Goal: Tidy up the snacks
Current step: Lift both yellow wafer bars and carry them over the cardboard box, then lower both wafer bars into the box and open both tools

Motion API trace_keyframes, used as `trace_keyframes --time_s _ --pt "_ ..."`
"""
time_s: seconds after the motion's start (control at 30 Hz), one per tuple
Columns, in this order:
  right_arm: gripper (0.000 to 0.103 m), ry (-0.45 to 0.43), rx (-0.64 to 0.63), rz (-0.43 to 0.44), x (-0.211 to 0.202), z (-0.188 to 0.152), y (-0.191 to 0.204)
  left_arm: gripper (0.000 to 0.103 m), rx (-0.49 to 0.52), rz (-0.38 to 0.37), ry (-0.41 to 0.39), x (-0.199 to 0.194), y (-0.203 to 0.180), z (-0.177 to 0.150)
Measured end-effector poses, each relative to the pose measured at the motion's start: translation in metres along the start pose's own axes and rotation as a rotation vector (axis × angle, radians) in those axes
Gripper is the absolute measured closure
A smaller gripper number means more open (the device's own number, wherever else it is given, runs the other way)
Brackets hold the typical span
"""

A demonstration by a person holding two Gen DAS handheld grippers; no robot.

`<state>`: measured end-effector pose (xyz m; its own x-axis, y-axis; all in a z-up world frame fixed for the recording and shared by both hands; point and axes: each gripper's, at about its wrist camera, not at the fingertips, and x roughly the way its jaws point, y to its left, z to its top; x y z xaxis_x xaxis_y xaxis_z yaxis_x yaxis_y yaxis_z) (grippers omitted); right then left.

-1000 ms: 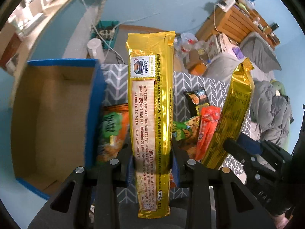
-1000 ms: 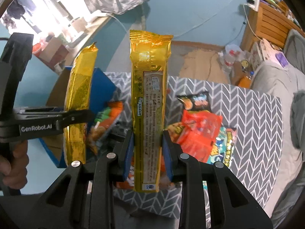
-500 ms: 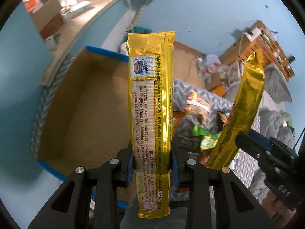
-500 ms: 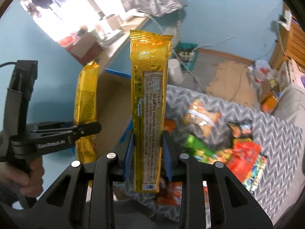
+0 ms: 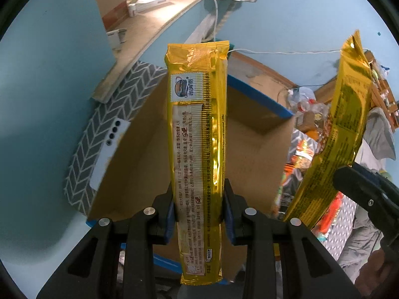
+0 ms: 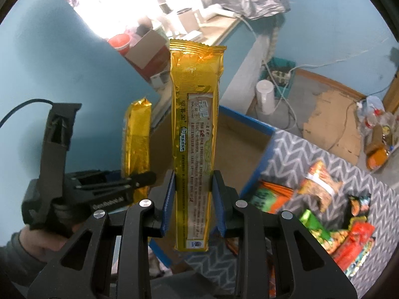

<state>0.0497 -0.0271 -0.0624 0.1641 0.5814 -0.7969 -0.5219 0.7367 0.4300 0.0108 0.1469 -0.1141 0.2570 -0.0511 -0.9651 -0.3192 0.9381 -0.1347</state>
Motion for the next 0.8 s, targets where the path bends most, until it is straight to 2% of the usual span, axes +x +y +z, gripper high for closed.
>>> trace_keyframes --time_s 0.33,0.57,0.8 --pt "0.075 0.108 0.012 0.007 0.068 0.005 0.014 0.071 -0.001 0.031 0.018 0.031 0.027 0.003" --pt "0.075 0.203 0.003 -0.04 0.114 -0.004 0.014 0.071 0.01 0.047 0.032 0.046 0.028 0.001" --pt "0.075 0.256 0.022 -0.072 0.137 -0.01 0.014 0.071 0.04 0.071 0.009 0.047 0.029 0.0"
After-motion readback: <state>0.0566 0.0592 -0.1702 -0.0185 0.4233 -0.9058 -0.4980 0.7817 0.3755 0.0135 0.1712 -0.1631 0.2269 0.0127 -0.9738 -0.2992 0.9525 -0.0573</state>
